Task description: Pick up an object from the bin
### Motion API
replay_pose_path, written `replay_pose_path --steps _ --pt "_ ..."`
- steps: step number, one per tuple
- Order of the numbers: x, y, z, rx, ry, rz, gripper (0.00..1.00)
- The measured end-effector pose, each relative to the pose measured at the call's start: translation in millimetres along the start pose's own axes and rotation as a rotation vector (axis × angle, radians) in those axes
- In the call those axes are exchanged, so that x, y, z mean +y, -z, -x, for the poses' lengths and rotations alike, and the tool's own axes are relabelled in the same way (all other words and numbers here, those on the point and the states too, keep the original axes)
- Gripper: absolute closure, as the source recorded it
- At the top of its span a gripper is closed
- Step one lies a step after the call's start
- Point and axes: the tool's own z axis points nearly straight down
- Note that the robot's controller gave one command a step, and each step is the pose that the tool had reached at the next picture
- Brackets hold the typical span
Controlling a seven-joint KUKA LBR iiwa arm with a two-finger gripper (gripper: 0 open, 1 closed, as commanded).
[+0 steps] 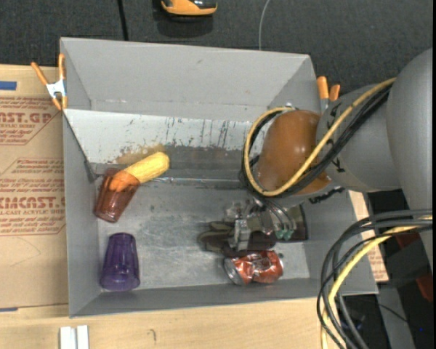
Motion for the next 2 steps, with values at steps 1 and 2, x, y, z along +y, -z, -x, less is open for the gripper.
replay_pose_path --steps 1,2 --pt "0 0 0.0 0.0 0.0 0.0 1.0" --pt "-32 151 22.6 -0.004 0.025 -0.002 1.0"
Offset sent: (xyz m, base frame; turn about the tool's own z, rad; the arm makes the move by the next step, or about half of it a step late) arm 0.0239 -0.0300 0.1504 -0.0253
